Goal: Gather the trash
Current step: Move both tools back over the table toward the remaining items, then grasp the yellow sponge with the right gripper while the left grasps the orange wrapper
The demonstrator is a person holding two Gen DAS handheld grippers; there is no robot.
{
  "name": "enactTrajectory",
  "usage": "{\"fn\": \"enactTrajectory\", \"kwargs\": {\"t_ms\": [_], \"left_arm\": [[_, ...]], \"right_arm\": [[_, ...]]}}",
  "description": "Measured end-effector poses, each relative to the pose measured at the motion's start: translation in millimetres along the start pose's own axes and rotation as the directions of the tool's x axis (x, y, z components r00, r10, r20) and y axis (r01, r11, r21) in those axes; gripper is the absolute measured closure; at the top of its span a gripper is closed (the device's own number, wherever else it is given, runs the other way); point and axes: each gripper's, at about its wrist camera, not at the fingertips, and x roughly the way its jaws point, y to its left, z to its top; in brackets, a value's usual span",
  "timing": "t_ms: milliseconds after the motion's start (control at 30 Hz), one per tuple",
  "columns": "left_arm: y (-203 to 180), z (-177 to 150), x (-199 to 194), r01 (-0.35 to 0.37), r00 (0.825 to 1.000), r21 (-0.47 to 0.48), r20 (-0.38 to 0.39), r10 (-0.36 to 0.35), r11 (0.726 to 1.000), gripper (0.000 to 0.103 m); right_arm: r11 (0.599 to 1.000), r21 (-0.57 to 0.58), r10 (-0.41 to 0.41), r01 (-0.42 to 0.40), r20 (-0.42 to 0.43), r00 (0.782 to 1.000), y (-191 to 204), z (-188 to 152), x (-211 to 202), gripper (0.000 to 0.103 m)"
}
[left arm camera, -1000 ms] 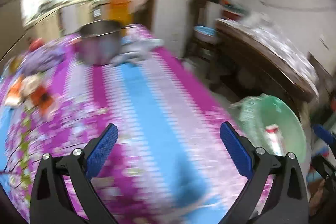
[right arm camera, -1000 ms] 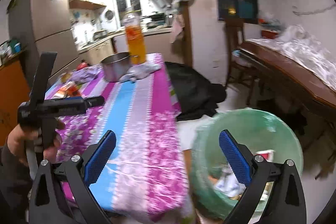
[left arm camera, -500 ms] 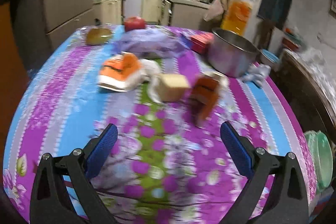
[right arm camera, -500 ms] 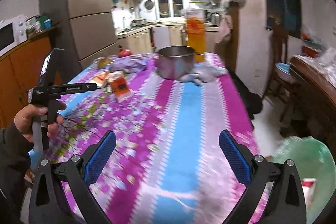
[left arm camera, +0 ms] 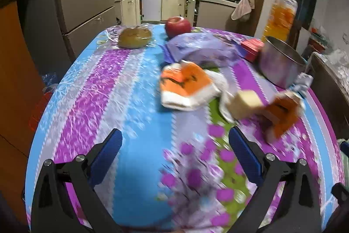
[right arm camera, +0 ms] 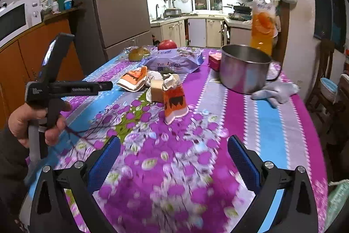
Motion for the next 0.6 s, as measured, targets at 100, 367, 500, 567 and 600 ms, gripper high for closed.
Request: {"fn": "enactTrajectory", "kwargs": {"t_ms": [100,367,500,567,600], "left_arm": [[17.7,14.6,23.3,0.003,1.000,-0.038,-0.016,-0.004,0.999,0.008],[32.6,29.7,74.7,0.046,0.996,-0.116,-0.076,-0.055,0.992,0.008],[24.1,35.9,89.9,0.050,0.993,-0.110,-0.098,-0.061,0.993,0.008],[19.2,37.5,96.5,0.019,0.994,-0.097,-0.107,-0.030,0.995,0.014],[17.2,38.3,98.0,-0.004,0.995,-0.085,-0.102,-0.005,0.996,0.020]], "right_arm": [[1.000,0.016,0.005,-0.005,-0.025,1.000,0.1,8.2,31.3,0.011],[0.999,0.031,0.031,-0.029,-0.043,0.999,6.7,15.2,71.1,0.015],[0.998,0.039,0.048,-0.047,-0.024,0.999,12.0,18.3,70.1,0.015],[0.998,0.030,0.059,-0.058,-0.013,0.998,17.6,20.1,66.7,0.015],[0.998,0.019,0.064,-0.064,-0.010,0.998,21.6,21.0,65.0,0.019]]}}
